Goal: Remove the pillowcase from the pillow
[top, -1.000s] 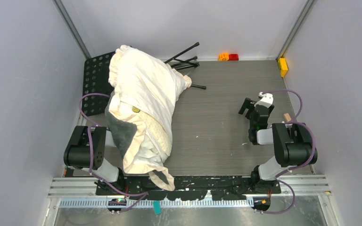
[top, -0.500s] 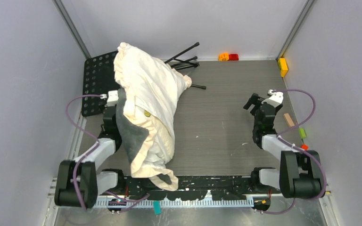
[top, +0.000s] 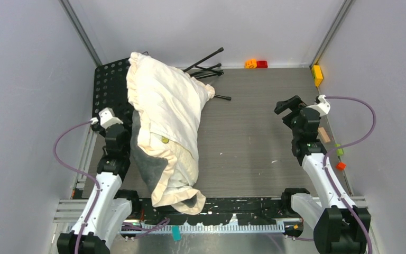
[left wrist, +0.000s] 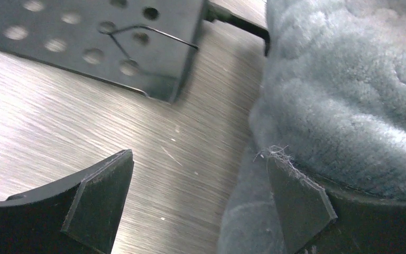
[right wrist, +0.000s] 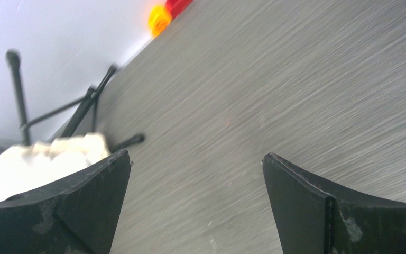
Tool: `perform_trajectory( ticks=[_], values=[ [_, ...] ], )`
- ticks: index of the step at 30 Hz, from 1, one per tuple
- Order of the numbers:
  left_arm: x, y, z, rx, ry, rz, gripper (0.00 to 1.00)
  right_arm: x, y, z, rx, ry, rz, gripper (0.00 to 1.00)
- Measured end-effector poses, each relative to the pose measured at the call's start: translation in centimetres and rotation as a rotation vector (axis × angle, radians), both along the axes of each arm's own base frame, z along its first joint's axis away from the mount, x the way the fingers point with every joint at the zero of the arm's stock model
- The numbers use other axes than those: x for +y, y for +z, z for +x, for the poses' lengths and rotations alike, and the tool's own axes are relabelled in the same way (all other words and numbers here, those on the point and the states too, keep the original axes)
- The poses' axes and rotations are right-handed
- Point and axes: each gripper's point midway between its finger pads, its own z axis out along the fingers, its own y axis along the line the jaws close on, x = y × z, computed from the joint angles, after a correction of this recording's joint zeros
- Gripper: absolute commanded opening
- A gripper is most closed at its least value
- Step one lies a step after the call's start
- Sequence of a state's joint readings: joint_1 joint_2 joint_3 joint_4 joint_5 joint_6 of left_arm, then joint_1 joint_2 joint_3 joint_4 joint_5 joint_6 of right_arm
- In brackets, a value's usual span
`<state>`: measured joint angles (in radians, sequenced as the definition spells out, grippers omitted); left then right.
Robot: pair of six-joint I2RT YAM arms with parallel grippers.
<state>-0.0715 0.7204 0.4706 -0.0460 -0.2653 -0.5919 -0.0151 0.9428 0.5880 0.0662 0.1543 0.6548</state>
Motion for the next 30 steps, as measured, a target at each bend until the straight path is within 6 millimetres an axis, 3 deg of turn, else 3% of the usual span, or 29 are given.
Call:
perform_trajectory(
  ticks=[5,8,15,17,20,24,30],
  values=[
    [-3.3,-0.1,-0.5,0.028,-0.151,-0.11,1.0,5.1,-0.7,0.0,0.098,0.223,0.127,0.98],
    [-5.2,1.1,-0.9,0.033,-0.241,-0.166,1.0,9.0,-0.7,-0.6,0.136,0.362,0.148,0.98],
    [-9.2,7.6,-1.2,-0.052,-0.447,-0.287,0.97,22.2,1.0,-5.1,0.128,0.834,0.127,0.98],
    [-10.3,8.3,-1.2,-0.052,-0.504,-0.322,0.95,25.2,1.8,-6.4,0.12,0.945,0.116,0.99],
    [-11.8,7.7,-1.1,-0.009,-0.57,-0.385,0.93,29.0,3.4,-8.0,0.097,1.072,0.091,0.98],
    [-13.4,6.9,-0.9,0.044,-0.637,-0.46,0.92,31.1,6.2,-9.3,0.041,1.141,0.068,0.99],
    [-17.7,6.5,-1.3,0.088,-0.773,-0.504,0.92,28.9,9.9,-8.6,-0.006,1.031,0.011,0.99]
  ],
)
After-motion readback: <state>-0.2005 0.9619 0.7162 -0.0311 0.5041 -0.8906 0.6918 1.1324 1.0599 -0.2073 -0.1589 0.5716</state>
